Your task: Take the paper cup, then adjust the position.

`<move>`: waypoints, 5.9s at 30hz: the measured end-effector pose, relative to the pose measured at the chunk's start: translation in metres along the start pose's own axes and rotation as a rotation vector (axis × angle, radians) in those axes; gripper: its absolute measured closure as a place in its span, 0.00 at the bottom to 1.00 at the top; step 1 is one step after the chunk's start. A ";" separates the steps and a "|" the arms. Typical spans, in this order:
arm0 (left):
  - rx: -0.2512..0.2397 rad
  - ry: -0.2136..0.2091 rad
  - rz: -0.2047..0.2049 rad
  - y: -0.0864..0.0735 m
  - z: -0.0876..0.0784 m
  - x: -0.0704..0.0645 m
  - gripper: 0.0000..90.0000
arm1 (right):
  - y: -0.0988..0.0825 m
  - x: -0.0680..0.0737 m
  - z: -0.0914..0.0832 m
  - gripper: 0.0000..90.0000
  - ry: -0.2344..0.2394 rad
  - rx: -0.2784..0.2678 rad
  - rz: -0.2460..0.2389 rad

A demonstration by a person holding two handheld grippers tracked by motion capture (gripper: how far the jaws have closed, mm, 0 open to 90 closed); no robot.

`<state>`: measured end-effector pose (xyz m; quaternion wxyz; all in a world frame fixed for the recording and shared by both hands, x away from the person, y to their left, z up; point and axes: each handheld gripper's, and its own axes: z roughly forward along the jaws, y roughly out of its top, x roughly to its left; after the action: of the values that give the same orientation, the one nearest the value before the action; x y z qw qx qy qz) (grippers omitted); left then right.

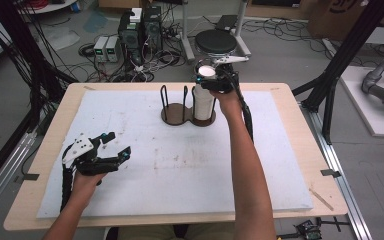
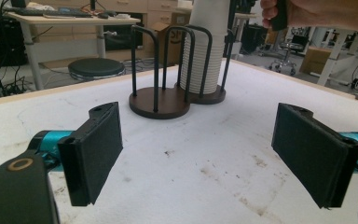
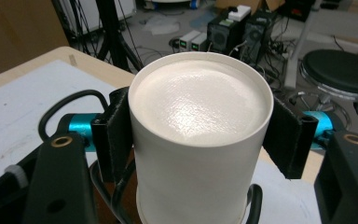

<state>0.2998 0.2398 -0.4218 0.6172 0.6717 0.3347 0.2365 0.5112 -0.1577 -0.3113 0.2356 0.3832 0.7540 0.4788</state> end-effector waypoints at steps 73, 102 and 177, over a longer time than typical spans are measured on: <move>-0.021 -0.164 0.034 0.002 0.023 -0.031 0.15 | -0.124 0.053 -0.154 0.38 0.271 -0.111 -0.165; -0.012 -0.358 0.078 0.007 0.045 -0.054 0.16 | -0.125 0.069 -0.151 0.38 0.357 -0.112 -0.152; 0.115 -0.571 0.178 0.014 0.114 -0.100 0.35 | -0.121 0.090 -0.137 0.23 0.546 -0.096 -0.026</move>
<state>0.3188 0.0886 -0.4129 0.6239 0.7717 0.1003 0.0719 0.3161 -0.1899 -0.3608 0.0474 0.2188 0.7709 0.5963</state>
